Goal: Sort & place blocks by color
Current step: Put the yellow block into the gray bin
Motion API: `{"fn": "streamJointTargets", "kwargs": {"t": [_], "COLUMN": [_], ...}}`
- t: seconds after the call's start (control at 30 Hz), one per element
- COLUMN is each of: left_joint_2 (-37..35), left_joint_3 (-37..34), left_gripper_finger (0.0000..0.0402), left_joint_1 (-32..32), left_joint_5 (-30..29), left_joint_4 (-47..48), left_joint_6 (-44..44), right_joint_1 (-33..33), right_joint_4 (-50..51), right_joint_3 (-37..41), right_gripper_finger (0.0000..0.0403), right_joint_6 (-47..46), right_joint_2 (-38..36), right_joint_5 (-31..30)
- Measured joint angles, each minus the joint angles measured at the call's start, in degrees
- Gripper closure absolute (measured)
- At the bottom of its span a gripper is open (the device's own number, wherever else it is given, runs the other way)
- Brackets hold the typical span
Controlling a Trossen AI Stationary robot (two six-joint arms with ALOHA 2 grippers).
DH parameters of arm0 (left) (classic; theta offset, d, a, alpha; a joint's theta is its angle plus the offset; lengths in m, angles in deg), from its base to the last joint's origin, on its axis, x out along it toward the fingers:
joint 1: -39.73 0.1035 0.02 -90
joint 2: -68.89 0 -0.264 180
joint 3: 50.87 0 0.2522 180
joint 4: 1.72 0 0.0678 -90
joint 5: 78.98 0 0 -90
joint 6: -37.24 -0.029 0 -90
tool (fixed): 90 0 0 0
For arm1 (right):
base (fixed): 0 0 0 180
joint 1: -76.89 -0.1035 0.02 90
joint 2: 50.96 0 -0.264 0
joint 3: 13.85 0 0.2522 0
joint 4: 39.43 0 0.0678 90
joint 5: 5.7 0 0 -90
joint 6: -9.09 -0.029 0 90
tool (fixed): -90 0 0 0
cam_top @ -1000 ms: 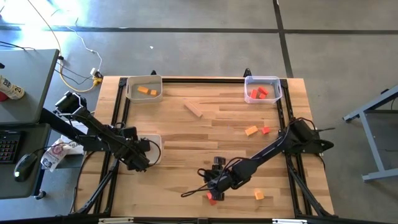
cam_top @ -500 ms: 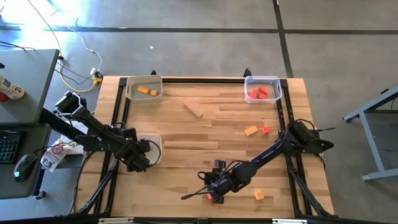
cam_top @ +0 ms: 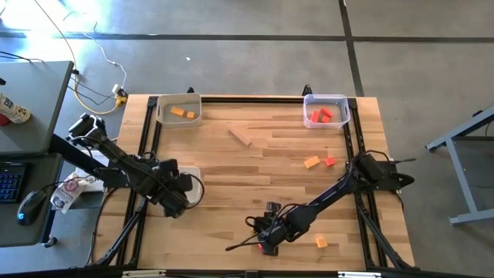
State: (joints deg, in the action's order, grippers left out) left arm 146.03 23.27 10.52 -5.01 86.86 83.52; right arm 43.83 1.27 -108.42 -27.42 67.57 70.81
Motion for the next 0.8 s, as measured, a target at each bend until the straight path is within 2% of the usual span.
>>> {"fn": "streamJointTargets", "kwargs": {"t": [0.37, 0.47, 0.6, 0.8], "left_joint_2": [-0.01, -0.02, -0.02, -0.39], "left_joint_3": [1.37, 1.37, 1.37, 1.37], "left_gripper_finger": [0.0192, 0.0192, 0.0192, 0.0192], "left_joint_1": [0.04, 0.04, 0.99, 6.40], "left_joint_5": [-3.47, -4.71, -6.49, -8.13], "left_joint_4": [-0.04, -0.06, -0.16, -0.40], "left_joint_6": [-0.43, -0.44, -2.25, -5.94], "right_joint_1": [-0.37, -0.33, -0.33, -0.36], "right_joint_4": [0.35, 0.94, 1.19, 5.76], "right_joint_3": [-0.01, -0.05, -0.15, -1.06], "right_gripper_finger": [0.0212, 0.0238, 0.0302, 0.0305], "right_joint_6": [-1.87, -3.36, -3.29, -2.01], "right_joint_2": [1.96, 1.98, 1.94, 1.98], "right_joint_5": [1.14, 1.13, 1.67, -0.61]}}
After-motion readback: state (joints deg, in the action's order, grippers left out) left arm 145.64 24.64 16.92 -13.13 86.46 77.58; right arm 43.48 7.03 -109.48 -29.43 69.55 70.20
